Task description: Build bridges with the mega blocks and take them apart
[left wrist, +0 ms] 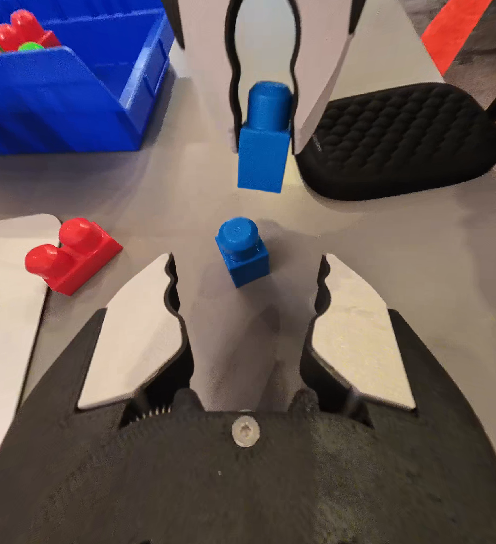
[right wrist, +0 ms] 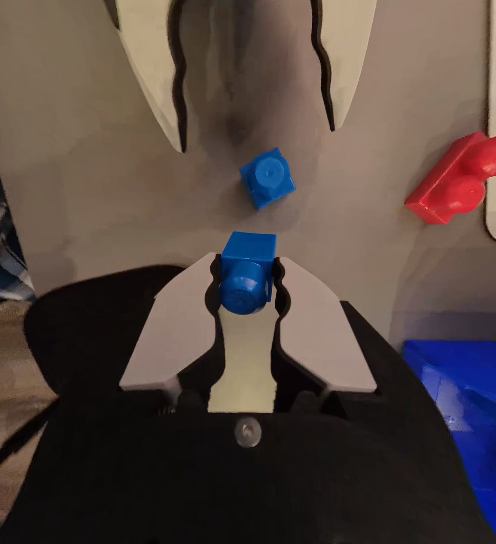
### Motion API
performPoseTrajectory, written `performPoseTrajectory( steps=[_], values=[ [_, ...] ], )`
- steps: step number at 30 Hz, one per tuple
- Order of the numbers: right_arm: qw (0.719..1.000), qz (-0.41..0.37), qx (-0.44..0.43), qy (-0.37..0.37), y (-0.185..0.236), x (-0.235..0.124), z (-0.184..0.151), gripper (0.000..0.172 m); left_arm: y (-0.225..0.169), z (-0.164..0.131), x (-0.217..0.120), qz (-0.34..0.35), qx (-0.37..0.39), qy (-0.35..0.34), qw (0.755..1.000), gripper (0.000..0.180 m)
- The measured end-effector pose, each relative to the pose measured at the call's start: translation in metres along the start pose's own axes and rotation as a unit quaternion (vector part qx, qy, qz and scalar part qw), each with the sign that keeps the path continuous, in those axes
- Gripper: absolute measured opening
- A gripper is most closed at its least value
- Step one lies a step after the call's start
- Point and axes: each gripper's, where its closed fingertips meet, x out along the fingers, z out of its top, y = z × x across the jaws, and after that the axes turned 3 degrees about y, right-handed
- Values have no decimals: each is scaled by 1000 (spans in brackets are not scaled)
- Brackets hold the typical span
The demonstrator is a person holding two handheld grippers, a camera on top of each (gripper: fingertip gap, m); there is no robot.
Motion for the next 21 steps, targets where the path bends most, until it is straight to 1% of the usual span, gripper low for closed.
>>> performPoseTrajectory(
  steps=[2, 3, 4, 5, 7, 8, 10, 12, 13, 16, 19, 21],
  values=[
    [999, 20, -34, -7, -4, 7, 1, 35, -3, -1, 6, 0, -29, -7, 1000, 92],
    [998, 32, -47, -11, -5, 11, 3, 35, -3, -4, 11, 6, -43, 2, 999, 95],
    [997, 35, -64, 1, -7, 15, 2, 35, -2, -5, 16, 14, -51, 5, 999, 96],
    [996, 37, -82, 9, -9, 19, 2, 35, -3, -4, 19, 17, -56, 0, 998, 96],
    [994, 46, -102, 20, -14, 24, 2, 35, 3, -8, 25, 44, -60, 16, 997, 96],
    [992, 47, -110, 29, -19, 26, 0, 35, 3, -7, 27, 48, -65, 15, 997, 94],
    [989, 59, -136, 25, -22, 29, 3, 35, 1, -6, 32, 38, -101, 19, 994, 93],
    [984, 75, -160, 25, -22, 33, 7, 35, 3, -7, 36, 54, -94, 30, 994, 92],
    [982, 83, -169, 28, -21, 34, 9, 34, 5, -5, 36, 62, -94, 25, 993, 88],
    [975, 93, -196, 47, -20, 40, 13, 34, 5, -9, 39, 64, -108, 40, 991, 89],
    [972, 100, -207, 42, -18, 43, 22, 35, 4, -9, 40, 64, -111, 44, 991, 88],
    [974, 98, -198, 43, -21, 43, 24, 44, 6, -10, 38, 67, -115, 43, 990, 88]
  ],
)
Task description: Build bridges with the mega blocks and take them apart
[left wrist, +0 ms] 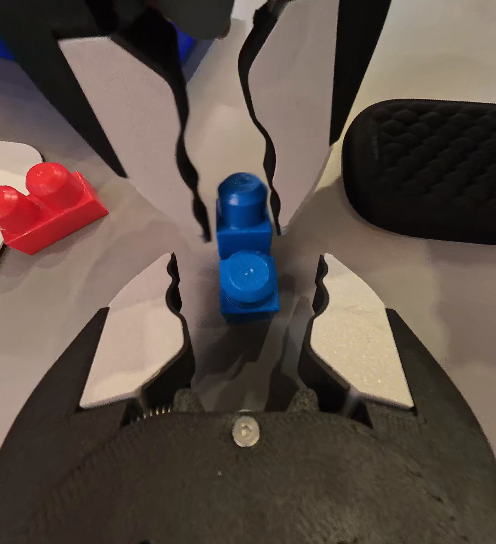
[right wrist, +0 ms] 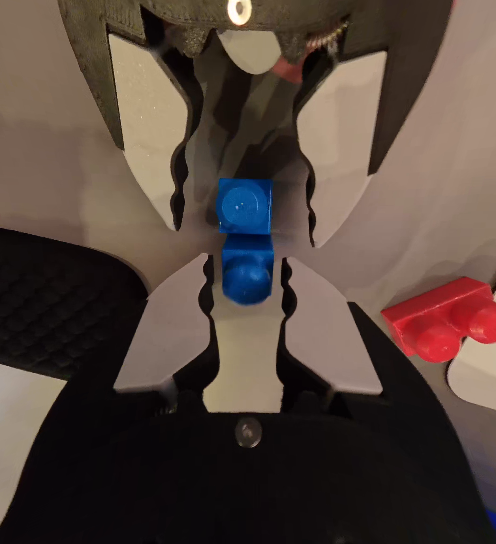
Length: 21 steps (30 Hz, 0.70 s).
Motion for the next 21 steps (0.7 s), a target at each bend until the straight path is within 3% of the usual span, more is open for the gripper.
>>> performPoseTrajectory(
  steps=[4, 10, 15, 21],
  values=[
    [999, -13, 20, -37, 0, -14, 0, 50, 0, -6, -3, 1, 2, 7, 1000, 87],
    [993, -50, 85, -58, -5, -14, -27, 28, 4, -17, -12, 14, -22, 18, 999, 84],
    [992, -32, 85, -87, 4, -1, -15, 17, 5, -21, -9, 27, -13, 36, 999, 78],
    [991, -28, 86, -94, 11, 1, -7, 19, 4, -20, -7, 24, -1, 36, 999, 78]
  ],
)
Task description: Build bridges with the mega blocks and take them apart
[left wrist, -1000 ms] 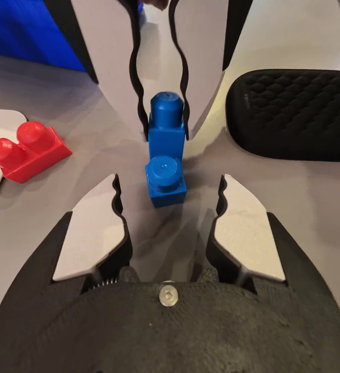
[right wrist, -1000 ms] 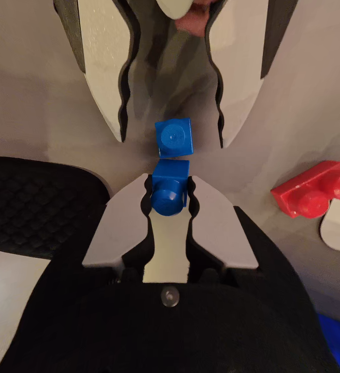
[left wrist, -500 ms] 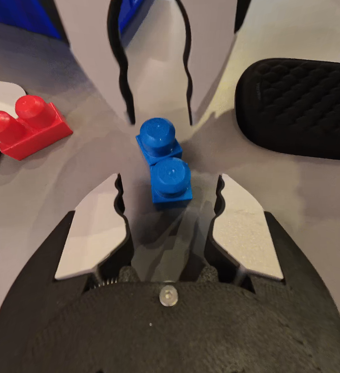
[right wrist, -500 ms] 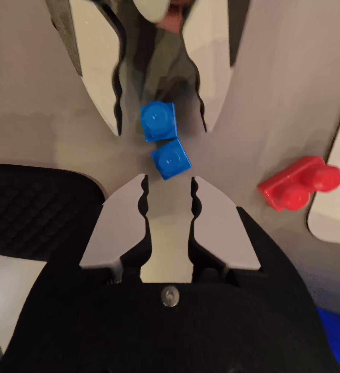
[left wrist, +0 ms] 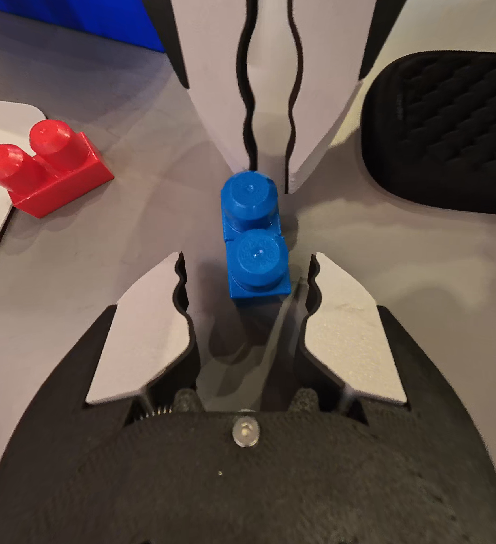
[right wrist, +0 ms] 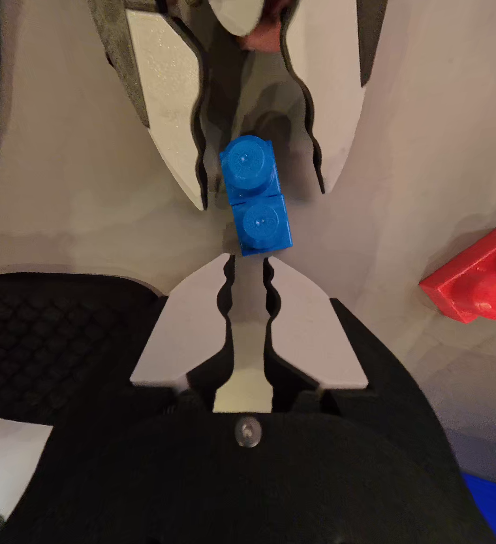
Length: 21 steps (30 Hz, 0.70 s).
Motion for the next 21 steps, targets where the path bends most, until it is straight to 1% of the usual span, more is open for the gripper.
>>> performPoseTrajectory(
  steps=[2, 4, 9, 12, 13, 18, 21],
  values=[
    [1000, -2, 12, 3, -1, -1, -4, 19, 0, -1, -1, -3, 1, 0, 1000, 78],
    [1000, -1, 15, -7, 1, -1, -4, 18, 0, -1, -1, -4, 6, 0, 1000, 73],
    [1000, 1, 19, -13, 1, 3, -3, 17, 1, 1, 9, 9, 22, 16, 1000, 70],
    [1000, 0, 20, -19, 2, 3, -3, 16, -3, 3, 14, 2, 38, 23, 999, 54],
    [1000, -1, 20, -20, 2, 2, -4, 16, -4, 4, 15, -3, 41, 23, 999, 43],
    [999, -4, 31, -17, 0, 0, -9, 17, -5, 9, 18, -6, 48, 21, 999, 41],
    [998, -18, 44, -44, -2, -14, -9, 19, -4, 12, 17, -8, 47, 10, 999, 40]
  ],
)
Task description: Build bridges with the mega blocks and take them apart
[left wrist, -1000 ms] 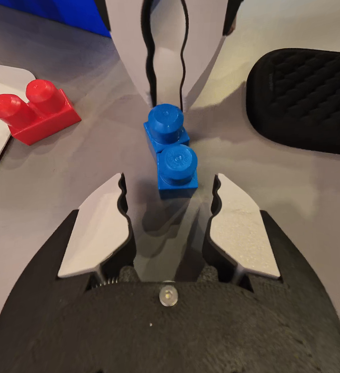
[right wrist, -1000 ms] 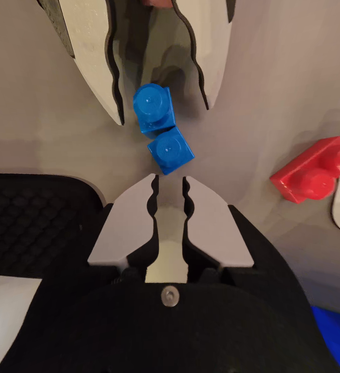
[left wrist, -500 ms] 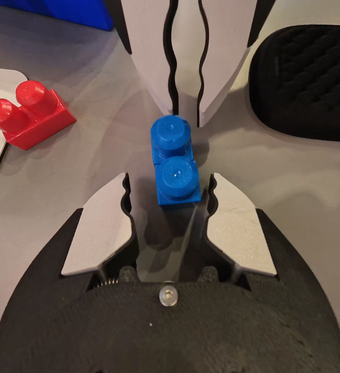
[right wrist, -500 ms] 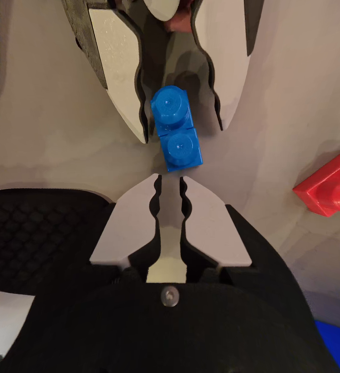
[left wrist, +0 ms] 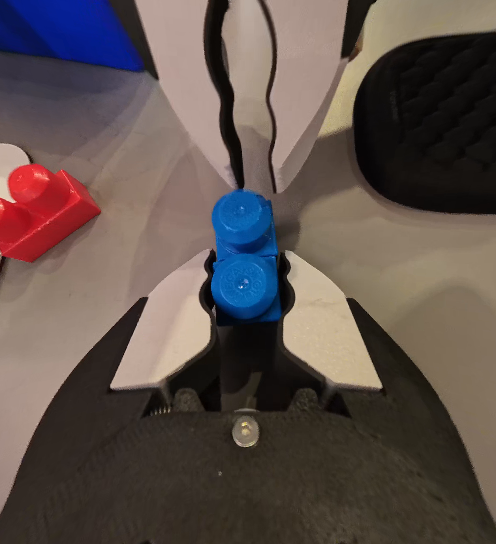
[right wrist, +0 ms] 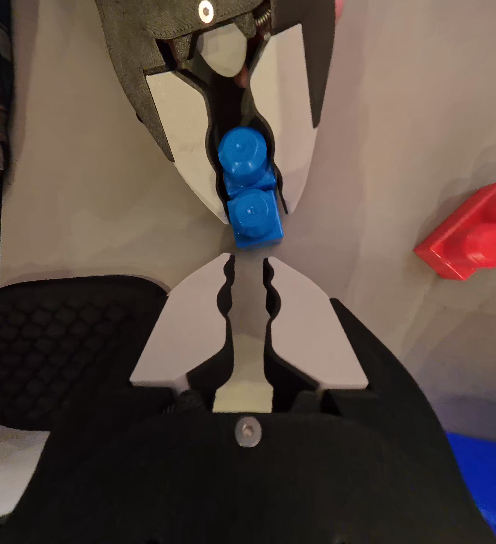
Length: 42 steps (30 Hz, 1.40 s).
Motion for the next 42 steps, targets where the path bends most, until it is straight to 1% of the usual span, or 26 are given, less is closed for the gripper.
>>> performPoseTrajectory(
  steps=[3, 5, 9, 10, 12, 13, 17, 19, 22, 27, 33, 37, 39, 42],
  values=[
    [999, -29, 16, -25, -6, -21, 1, 19, 2, 4, -5, -4, -6, -14, 1000, 40],
    [998, -44, 29, -21, -9, -27, -1, 27, 0, 5, -5, -7, -1, -18, 1000, 40],
    [999, -28, 32, 7, -2, -8, -10, 24, -4, 3, -1, -7, 3, -1, 1000, 42],
    [999, -24, 34, 14, 0, -2, -12, 23, -4, 4, 0, -8, 1, -8, 1000, 44],
    [999, -8, 35, 8, 3, 7, -11, 19, -4, -2, 6, -7, -3, 18, 1000, 66],
    [999, -1, 37, 2, 5, 10, -10, 19, -5, -2, 7, -8, -1, 21, 1000, 69],
    [999, 12, 30, -16, 9, 18, 1, 14, -5, 1, 9, -11, 6, 19, 1000, 59],
    [1000, 6, 24, 1, 7, 23, -1, 14, -6, 2, 11, -12, 6, 19, 1000, 55],
    [999, 19, 27, -10, 9, 26, 5, 14, -7, 2, 11, -18, 7, 19, 1000, 49],
    [999, 17, 31, -7, 7, 27, 4, 14, -7, 2, 11, -21, 6, 20, 1000, 48],
    [998, -11, 50, -32, 4, 2, 6, 16, -7, 2, 8, -7, 20, 16, 1000, 46],
    [994, -29, 98, -38, 5, -7, 9, 26, -6, 2, 7, -5, 19, 15, 1000, 46],
    [992, -37, 111, -35, 8, -5, 9, 27, -5, 5, 6, -3, 19, 5, 1000, 46],
    [989, -36, 130, -51, 13, -4, 10, 26, -5, 3, 6, -22, 1, 8, 1000, 47]
  ],
)
